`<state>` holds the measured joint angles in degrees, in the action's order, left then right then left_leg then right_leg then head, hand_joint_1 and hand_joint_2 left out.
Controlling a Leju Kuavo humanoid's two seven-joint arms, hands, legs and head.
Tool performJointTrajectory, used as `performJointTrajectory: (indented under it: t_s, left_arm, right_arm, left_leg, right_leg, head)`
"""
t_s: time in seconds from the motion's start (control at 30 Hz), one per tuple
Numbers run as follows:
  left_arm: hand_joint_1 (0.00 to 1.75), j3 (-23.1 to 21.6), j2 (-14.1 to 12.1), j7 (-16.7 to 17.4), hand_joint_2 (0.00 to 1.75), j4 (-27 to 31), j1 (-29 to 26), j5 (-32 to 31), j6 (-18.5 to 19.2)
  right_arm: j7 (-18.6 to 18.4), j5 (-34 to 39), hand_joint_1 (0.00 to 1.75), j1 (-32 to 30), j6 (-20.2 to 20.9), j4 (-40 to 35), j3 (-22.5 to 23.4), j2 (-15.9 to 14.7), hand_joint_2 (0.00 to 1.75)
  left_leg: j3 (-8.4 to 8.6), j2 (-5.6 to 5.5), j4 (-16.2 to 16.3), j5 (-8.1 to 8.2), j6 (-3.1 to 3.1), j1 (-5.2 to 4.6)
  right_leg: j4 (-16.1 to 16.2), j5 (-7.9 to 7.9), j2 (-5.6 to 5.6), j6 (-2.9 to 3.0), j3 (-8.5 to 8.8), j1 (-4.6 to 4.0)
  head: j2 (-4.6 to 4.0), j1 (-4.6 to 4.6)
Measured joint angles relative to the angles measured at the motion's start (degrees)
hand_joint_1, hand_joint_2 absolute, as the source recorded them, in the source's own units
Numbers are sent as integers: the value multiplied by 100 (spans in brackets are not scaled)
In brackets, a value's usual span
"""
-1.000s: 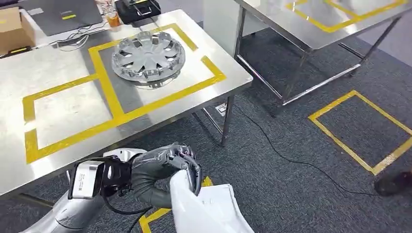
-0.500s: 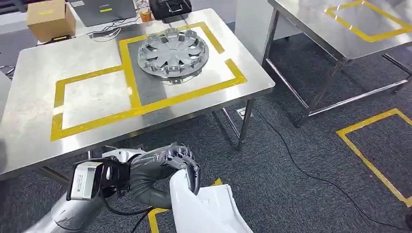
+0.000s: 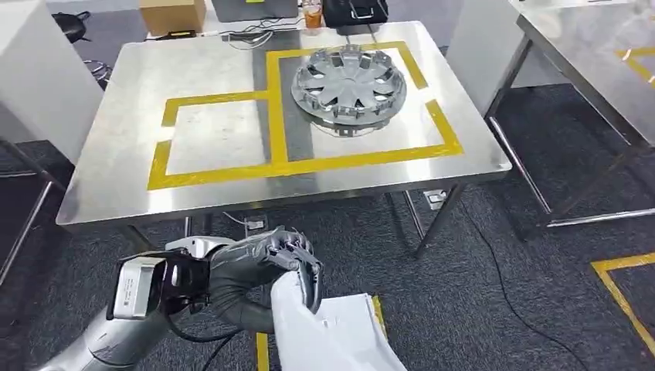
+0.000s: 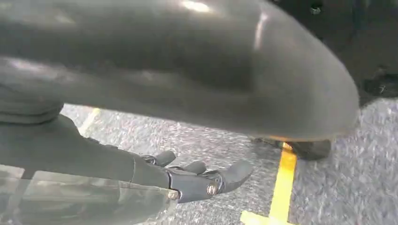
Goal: Take the parts from the cabinet and place them on the table.
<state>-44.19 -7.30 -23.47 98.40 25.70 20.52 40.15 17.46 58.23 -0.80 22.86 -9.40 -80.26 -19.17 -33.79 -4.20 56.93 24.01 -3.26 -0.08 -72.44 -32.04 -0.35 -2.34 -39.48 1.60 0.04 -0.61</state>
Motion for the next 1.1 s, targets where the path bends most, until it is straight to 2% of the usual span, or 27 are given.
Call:
performJointTrajectory:
  t_s: [0.03,0.07,0.1,0.13,0.17,0.23,0.27,0.3,0.33,0.37,0.43,0.47,0.5,0.53,0.57,0.6,0.63,0.67,0.77,0.8,0.83,0.87,0.93,0.97,1.0,1.03,1.1]
  left_arm:
    - [175,0,0,0,175,0,0,0,-4]
    - [175,4,-2,0,175,0,0,0,-13]
    - [175,7,-9,0,175,0,-2,4,-22]
    - [175,13,-22,-4,175,2,-10,7,-26]
    - [175,15,-17,-4,175,7,-19,9,-39]
    - [175,35,-39,-20,175,20,-25,26,-50]
    - [175,44,-61,-20,175,22,-33,28,-52]
    - [175,52,-63,-22,175,30,-46,30,-55]
    - [175,66,-77,-28,175,55,-46,31,-55]
    - [175,74,-76,-33,175,61,-44,33,-57]
    - [175,74,-76,-33,175,61,-72,31,-61]
    - [175,79,-85,-33,175,61,-90,28,-72]
    - [175,83,-90,-26,175,61,-107,17,-83]
    - [175,94,-94,-24,175,66,-119,17,-92]
    - [175,114,-98,-20,175,83,-121,13,-98]
    - [175,146,-103,-13,175,118,-118,13,-100]
    - [175,170,-109,-11,175,147,-113,13,-103]
    - [175,177,-109,7,175,157,-109,13,-109]
    - [175,184,-133,35,175,190,-123,13,-109]
    - [175,190,-129,35,175,216,-137,13,-109]
    - [175,188,-129,35,175,221,-124,20,-109]
    - [175,184,-111,40,175,221,-106,22,-111]
    - [175,170,-87,61,175,221,-138,15,-109]
    - [175,157,-83,76,175,221,-148,13,-109]
    - [175,153,-83,92,175,221,-160,13,-109]
    - [175,151,-83,96,175,221,-166,15,-109]
    - [175,151,-72,105,175,221,-166,15,-109]
  right_arm:
    - [9,-4,0,8,0,0,0,0,0]
    - [20,-13,0,19,0,0,0,-9,0]
    - [24,-13,0,20,0,0,0,-7,0]
    - [26,-20,0,19,0,0,0,9,0]
    - [48,-13,0,21,2,4,2,-31,0]
    - [46,-20,0,25,2,7,2,-17,0]
    - [46,-22,0,27,4,4,0,-5,0]
    - [46,-22,0,24,2,11,0,-21,0]
    - [48,-20,0,21,0,13,0,-28,0]
    - [48,-17,0,8,-2,13,0,-33,0]
    - [48,-13,0,-20,-18,22,0,-42,0]
    - [48,-4,0,-28,-53,26,0,-42,0]
    - [44,31,0,-24,-81,28,4,-37,0]
    - [35,88,0,-6,-138,31,13,-26,0]
    - [28,127,0,15,-175,39,26,-11,0]
    - [37,146,0,31,-194,44,41,-15,0]
    - [50,146,0,30,-217,39,46,20,0]
    - [57,153,0,31,-236,55,48,15,0]
    - [59,146,0,37,-243,79,55,24,0]
    - [61,151,0,37,-245,83,59,20,0]
    - [66,151,0,35,-256,85,59,20,0]
    - [74,153,0,28,-271,90,59,11,0]
    - [76,153,0,-2,-302,107,59,0,0]
    - [79,155,0,-11,-310,118,63,0,0]
    - [81,151,0,-18,-317,120,63,2,0]
    - [83,153,0,-23,-321,120,63,2,0]
    - [100,157,0,-22,-337,122,66,0,0]
  left_leg:
    - [1,-79,18,11,22,21]
    - [-3,-176,73,41,74,51]
    - [-34,-250,145,86,139,67]
    - [-92,-319,200,117,192,27]
    - [-123,-367,231,116,202,40]
    - [-152,-491,212,85,251,70]
    - [-168,-496,229,106,265,87]
    - [-217,-97,328,154,296,37]
    - [-325,217,578,280,327,29]
    - [-528,361,991,465,343,44]
    - [-1005,405,1861,795,344,66]
    - [-1142,406,2071,810,342,66]
    - [-1124,407,1988,703,321,64]
    - [-970,407,1658,491,279,54]
    - [-703,410,1141,230,204,31]
    - [-405,444,596,13,82,-24]
    - [-274,534,369,106,-8,-74]
    - [-261,571,306,103,-22,-91]
    - [-232,516,209,89,-46,-127]
    - [-68,507,36,1,-26,-23]
    - [-12,489,-39,-28,-29,-43]
    - [-2,475,-47,-42,-43,-40]
    - [-6,418,-46,-35,-40,-38]
    - [-11,387,-42,-32,-36,-35]
    - [-5,357,-41,-25,-25,-24]
    - [2,322,-34,-12,-3,-3]
    - [-3,280,57,44,85,39]
  right_leg:
    - [353,179,13,-78,145,31]
    - [970,454,106,-186,419,86]
    - [1369,545,358,-251,577,166]
    - [1329,511,511,-189,586,109]
    - [1305,507,461,-84,583,125]
    - [1290,505,328,-27,590,73]
    - [1307,505,246,15,607,124]
    - [1312,496,189,34,633,100]
    - [1312,476,126,98,656,83]
    - [1310,462,66,119,664,54]
    - [1309,433,-100,162,675,13]
    - [1309,421,-139,176,680,-4]
    - [1309,410,-178,188,691,-27]
    - [1311,401,-223,200,705,-60]
    - [1314,392,-252,210,724,-91]
    - [1319,385,-273,220,744,-113]
    - [1328,380,-289,221,750,-101]
    - [1337,376,-299,199,736,-129]
    - [1415,388,-382,134,795,-127]
    - [1383,361,-325,127,763,-123]
    - [1263,314,-170,119,732,-112]
    - [925,160,-66,139,563,-103]
    - [69,-127,1,131,89,-79]
    - [-220,-173,6,88,-100,-59]
    - [-211,-103,6,27,-141,-23]
    - [101,81,6,-74,-33,21]
    - [1071,520,6,-275,399,106]
  head:
    - [0,0]
    - [0,0]
    - [0,-11]
    - [0,-48]
    - [0,-15]
    - [0,-15]
    - [0,-22]
    - [0,-9]
    - [0,44]
    - [0,39]
    - [0,44]
    - [0,41]
    - [0,44]
    - [0,42]
    - [0,44]
    - [0,41]
    - [0,28]
    - [0,22]
    - [0,39]
    - [0,31]
    - [0,13]
    - [0,22]
    - [0,2]
    - [0,0]
    - [0,-5]
    - [0,0]
    - [0,-2]
